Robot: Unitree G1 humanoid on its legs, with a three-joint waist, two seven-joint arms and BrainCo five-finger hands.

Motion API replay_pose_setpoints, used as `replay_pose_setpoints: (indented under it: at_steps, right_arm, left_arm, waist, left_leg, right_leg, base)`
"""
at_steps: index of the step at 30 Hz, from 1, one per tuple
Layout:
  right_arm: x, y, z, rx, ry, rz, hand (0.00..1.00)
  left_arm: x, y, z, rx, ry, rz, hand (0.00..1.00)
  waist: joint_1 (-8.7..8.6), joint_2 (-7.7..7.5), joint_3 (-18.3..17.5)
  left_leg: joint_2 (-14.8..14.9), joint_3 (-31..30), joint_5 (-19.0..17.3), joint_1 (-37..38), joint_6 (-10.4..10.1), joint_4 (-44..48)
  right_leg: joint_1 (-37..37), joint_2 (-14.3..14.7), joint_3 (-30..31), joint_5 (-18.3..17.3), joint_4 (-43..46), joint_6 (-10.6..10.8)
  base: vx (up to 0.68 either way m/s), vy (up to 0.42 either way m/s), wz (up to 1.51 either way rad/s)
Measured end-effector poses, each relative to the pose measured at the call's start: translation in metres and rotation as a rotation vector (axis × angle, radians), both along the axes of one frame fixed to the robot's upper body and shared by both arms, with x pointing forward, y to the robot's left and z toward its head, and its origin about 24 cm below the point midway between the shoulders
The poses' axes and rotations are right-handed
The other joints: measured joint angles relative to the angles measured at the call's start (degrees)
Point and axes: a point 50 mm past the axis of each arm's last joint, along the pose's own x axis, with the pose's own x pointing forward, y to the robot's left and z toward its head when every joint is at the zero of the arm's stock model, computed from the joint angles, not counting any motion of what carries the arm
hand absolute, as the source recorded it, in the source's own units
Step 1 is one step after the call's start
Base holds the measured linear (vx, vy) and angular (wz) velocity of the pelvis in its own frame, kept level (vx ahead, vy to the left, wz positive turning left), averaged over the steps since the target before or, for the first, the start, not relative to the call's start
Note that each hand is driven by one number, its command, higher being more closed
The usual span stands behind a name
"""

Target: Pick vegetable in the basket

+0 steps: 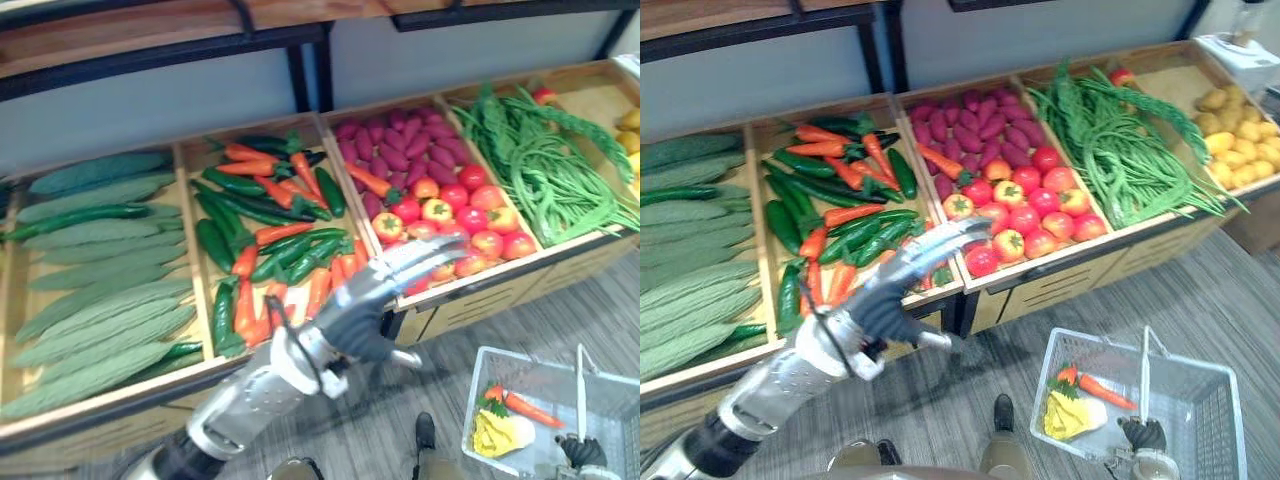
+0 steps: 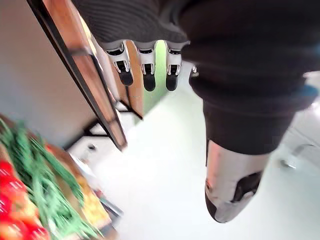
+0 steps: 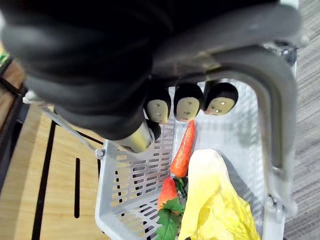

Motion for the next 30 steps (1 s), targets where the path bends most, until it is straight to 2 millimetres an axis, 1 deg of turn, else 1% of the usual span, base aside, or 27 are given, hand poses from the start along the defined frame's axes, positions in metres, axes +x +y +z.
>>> replay_pose_setpoints:
  at_steps: [2, 3, 5, 6, 7, 8, 10, 11, 12, 16, 17, 18, 19, 20, 22, 23, 24, 26, 27, 28, 30]
  right_arm:
    - [-0.007, 0.006, -0.009, 0.049, 0.034, -0.048, 1.00]
    - [-0.010, 0.008, -0.012, 0.063, 0.042, -0.062, 1.00]
    - [-0.018, 0.016, -0.020, 0.109, 0.051, -0.134, 1.00]
    - [-0.019, 0.016, -0.021, 0.113, 0.051, -0.153, 1.00]
    - [-0.020, 0.017, -0.023, 0.130, 0.046, -0.193, 1.00]
    - [-0.021, 0.018, -0.023, 0.137, 0.046, -0.206, 1.00]
    - [-0.021, 0.026, -0.028, 0.160, 0.046, -0.246, 1.00]
    - [-0.022, 0.028, -0.029, 0.164, 0.046, -0.254, 1.00]
    - [-0.024, 0.032, -0.031, 0.170, 0.050, -0.268, 1.00]
    - [-0.025, 0.041, -0.035, 0.189, 0.054, -0.275, 1.00]
    - [-0.026, 0.042, -0.036, 0.193, 0.056, -0.276, 1.00]
    - [-0.026, 0.046, -0.037, 0.199, 0.060, -0.279, 1.00]
    - [-0.028, 0.050, -0.039, 0.202, 0.067, -0.286, 1.00]
    - [-0.029, 0.053, -0.040, 0.206, 0.072, -0.288, 1.00]
    - [-0.035, 0.060, -0.043, 0.215, 0.086, -0.295, 1.00]
    - [-0.035, 0.062, -0.043, 0.215, 0.087, -0.297, 1.00]
    - [-0.036, 0.064, -0.044, 0.215, 0.088, -0.298, 1.00]
    - [-0.036, 0.069, -0.045, 0.219, 0.084, -0.282, 1.00]
    - [-0.033, 0.072, -0.045, 0.222, 0.082, -0.267, 1.00]
    - [-0.033, 0.074, -0.045, 0.224, 0.081, -0.263, 1.00]
    - [-0.030, 0.079, -0.046, 0.233, 0.071, -0.260, 1.00]
  left_arm:
    - [0.005, 0.032, 0.000, -0.042, 0.001, 0.183, 0.00]
    - [0.006, 0.040, 0.000, -0.056, 0.006, 0.232, 0.00]
    - [0.009, 0.068, -0.007, -0.128, 0.043, 0.410, 0.00]
    - [0.010, 0.075, -0.011, -0.157, 0.060, 0.462, 0.00]
    - [0.012, 0.091, -0.021, -0.211, 0.105, 0.569, 0.00]
    - [0.013, 0.098, -0.026, -0.235, 0.128, 0.620, 0.00]
    - [0.010, 0.127, -0.048, -0.324, 0.218, 0.830, 0.00]
    - [0.009, 0.132, -0.053, -0.344, 0.236, 0.877, 0.00]
    - [0.005, 0.142, -0.063, -0.389, 0.270, 0.962, 0.00]
    - [-0.014, 0.173, -0.091, -0.537, 0.339, 1.241, 0.00]
    - [-0.017, 0.177, -0.094, -0.553, 0.345, 1.274, 0.00]
    - [-0.023, 0.184, -0.100, -0.587, 0.353, 1.346, 0.00]
    - [-0.029, 0.192, -0.106, -0.615, 0.358, 1.418, 0.00]
    - [-0.032, 0.195, -0.108, -0.626, 0.359, 1.450, 0.00]
    - [-0.047, 0.209, -0.125, -0.647, 0.393, 1.579, 0.00]
    - [-0.051, 0.213, -0.131, -0.657, 0.414, 1.613, 0.00]
    - [-0.058, 0.218, -0.142, -0.661, 0.457, 1.671, 0.00]
    - [-0.076, 0.230, -0.175, -0.702, 0.593, 1.794, 0.00]
    - [-0.089, 0.234, -0.196, -0.732, 0.695, 1.873, 0.00]
    - [-0.095, 0.235, -0.207, -0.752, 0.748, 1.908, 0.00]
    - [-0.123, 0.229, -0.247, -0.819, 0.962, 2.009, 0.00]
  waist:
    - [0.39, -0.43, -0.2]
    - [0.53, -0.60, -0.3]
    - [1.15, -0.89, -0.6]
    - [1.34, -0.93, -0.6]
    - [1.46, -0.94, -0.6]
    - [1.45, -0.97, -0.6]
    - [1.56, -1.41, -0.7]
    - [1.53, -1.44, -0.7]
    - [1.60, -1.60, -0.7]
    - [2.04, -1.84, -0.8]
    - [2.12, -1.93, -1.0]
    - [2.14, -2.11, -1.1]
    - [2.09, -2.40, -1.4]
    - [2.12, -2.57, -1.6]
    - [2.33, -3.21, -2.1]
    - [2.34, -3.33, -2.2]
    - [2.31, -3.50, -2.4]
    - [2.12, -3.85, -2.8]
    - [1.86, -4.00, -3.1]
    - [1.73, -4.05, -3.2]
    - [1.30, -4.08, -3.9]
  left_leg:
    - [-1.9, -2.7, 2.2, -0.7, 0.3, -2.8]
    - [-2.2, -3.2, 2.8, -0.8, 0.3, -3.6]
    - [-4.3, -6.0, 5.2, -1.8, 0.5, -6.8]
    - [-4.7, -6.6, 5.8, -1.9, 0.6, -7.5]
    - [-5.4, -8.2, 6.9, -2.2, 0.7, -8.9]
    - [-5.8, -9.1, 7.5, -2.4, 0.7, -9.6]
    - [-6.7, -11.6, 10.2, -2.4, 0.8, -12.9]
    - [-6.9, -12.2, 10.8, -2.4, 0.8, -13.7]
    - [-7.1, -13.3, 11.9, -2.1, 0.9, -15.0]
    - [-7.5, -14.4, 14.5, 0.6, 0.5, -19.9]
    - [-7.5, -14.5, 14.9, 1.0, 0.3, -20.7]
    - [-7.5, -14.6, 15.4, 1.7, 0.3, -22.0]
    - [-7.6, -15.0, 15.9, 1.9, 0.2, -22.9]
    - [-7.5, -15.1, 16.2, 2.1, 0.1, -23.6]
    - [-7.5, -15.1, 17.2, 3.3, 0.2, -25.9]
    - [-7.5, -15.1, 17.5, 3.6, 0.1, -26.4]
    - [-7.6, -15.2, 17.8, 3.7, -0.1, -26.8]
    - [-7.6, -15.1, 17.9, 4.0, 0.0, -27.3]
    - [-7.6, -15.0, 17.9, 4.3, 0.0, -27.7]
    - [-7.6, -14.9, 17.9, 4.6, 0.0, -27.8]
    - [-7.7, -14.8, 17.8, 5.2, -0.2, -28.1]
  right_leg:
    - [0.6, -1.0, -2.6, 0.0, -0.6, 0.0]
    - [0.7, -1.3, -3.1, 0.0, -0.8, -0.1]
    - [0.8, -2.2, -5.7, 0.0, -1.3, -0.1]
    - [0.9, -2.3, -6.3, 0.0, -1.4, -0.1]
    - [1.5, -2.7, -7.9, 0.0, -1.8, -0.1]
    - [1.6, -2.8, -8.6, -0.1, -1.8, 0.0]
    - [2.0, -3.0, -11.2, -0.3, -1.9, 0.0]
    - [2.3, -2.9, -11.8, -0.5, -1.9, 0.0]
    - [2.6, -2.9, -12.8, -0.8, -1.8, 0.0]
    - [4.0, -2.6, -13.9, -1.6, -1.6, -0.1]
    - [4.1, -2.5, -14.0, -1.7, -1.6, -0.1]
    - [4.3, -2.5, -14.1, -2.3, -1.5, -0.4]
    - [4.3, -2.4, -14.4, -2.8, -1.3, -0.3]
    - [4.3, -2.3, -14.6, -2.9, -1.3, -0.2]
    - [4.4, -2.1, -14.7, -3.0, -1.4, -0.3]
    - [4.5, -2.0, -14.7, -3.0, -1.4, -0.3]
    - [4.5, -2.0, -14.8, -3.0, -1.4, -0.3]
    - [4.6, -1.9, -14.9, -3.0, -1.8, -0.4]
    - [4.8, -1.9, -14.9, -3.0, -1.9, -0.4]
    - [4.9, -1.9, -14.8, -3.0, -2.0, -0.4]
    - [5.6, -1.9, -14.8, -3.1, -2.5, -0.5]
  base:
    - [0.01, -0.043, 0.60]
    - [0.02, -0.036, 0.57]
    - [0.02, -0.029, 0.63]
    - [0.02, -0.015, 0.67]
    - [0.01, -0.006, 0.54]
    - [0.01, -0.003, 0.68]
    - [0.02, 0.000, 0.60]
    - [0.02, -0.001, 0.57]
    - [0.03, 0.000, 0.44]
    - [0.01, -0.002, 0.18]
    - [-0.01, 0.000, 0.08]
    - [-0.01, 0.000, 0.09]
    - [-0.01, -0.002, 0.10]
    - [0.01, -0.005, 0.08]
    - [0.03, -0.003, 0.02]
    - [0.00, 0.000, 0.00]
    - [0.00, 0.000, 0.00]
    - [0.00, 0.000, 0.00]
    - [0.03, 0.005, -0.04]
    - [0.05, 0.006, -0.04]
    - [0.05, 0.004, -0.03]
